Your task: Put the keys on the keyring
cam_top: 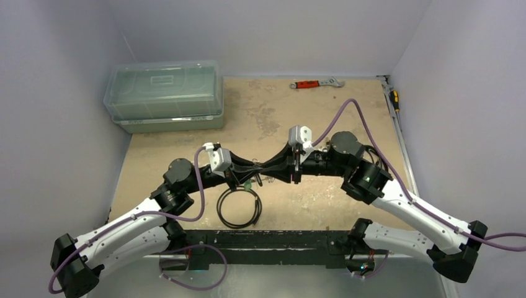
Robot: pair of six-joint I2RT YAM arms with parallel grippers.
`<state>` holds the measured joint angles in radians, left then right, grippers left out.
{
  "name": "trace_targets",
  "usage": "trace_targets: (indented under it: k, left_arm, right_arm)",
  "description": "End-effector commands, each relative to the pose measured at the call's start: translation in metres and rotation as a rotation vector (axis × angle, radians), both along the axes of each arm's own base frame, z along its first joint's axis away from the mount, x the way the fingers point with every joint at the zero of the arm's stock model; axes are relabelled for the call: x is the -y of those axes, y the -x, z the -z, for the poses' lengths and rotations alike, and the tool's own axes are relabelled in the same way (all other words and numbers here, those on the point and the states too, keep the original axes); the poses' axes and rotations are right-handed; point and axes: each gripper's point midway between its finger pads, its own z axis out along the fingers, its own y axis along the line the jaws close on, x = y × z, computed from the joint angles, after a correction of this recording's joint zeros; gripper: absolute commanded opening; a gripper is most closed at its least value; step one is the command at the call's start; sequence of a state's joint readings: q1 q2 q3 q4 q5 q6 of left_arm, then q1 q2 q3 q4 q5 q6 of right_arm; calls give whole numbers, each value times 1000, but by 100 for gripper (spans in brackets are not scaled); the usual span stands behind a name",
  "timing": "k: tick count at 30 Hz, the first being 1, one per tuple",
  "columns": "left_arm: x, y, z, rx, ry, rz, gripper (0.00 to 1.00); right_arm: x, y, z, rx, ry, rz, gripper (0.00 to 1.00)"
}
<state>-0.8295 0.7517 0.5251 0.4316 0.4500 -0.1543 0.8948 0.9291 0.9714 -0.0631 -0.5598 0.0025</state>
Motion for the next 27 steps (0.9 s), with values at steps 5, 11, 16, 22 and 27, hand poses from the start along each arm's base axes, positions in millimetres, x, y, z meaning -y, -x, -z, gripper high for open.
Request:
trace_targets:
  k: [5,11,16,22,27]
  left_arm:
    - [1,-2,-12,18,13,2,0]
    - [-1,-1,-9,30,-8,-2,0]
    - [-2,-1,-7,36,-16,-4,0]
    - [-3,-1,-8,37,-15,-8,0]
    - [-2,-2,-6,35,-22,-10,0]
  right_arm:
    - [-20,-5,-9,88,13,6,17]
    - [-20,-23,-2,80,37,98,11]
    - [-17,-32,1,63,50,156,8]
    - [-18,-32,5,34,71,159,11]
    - [-32,-14,22,-18,124,14,19]
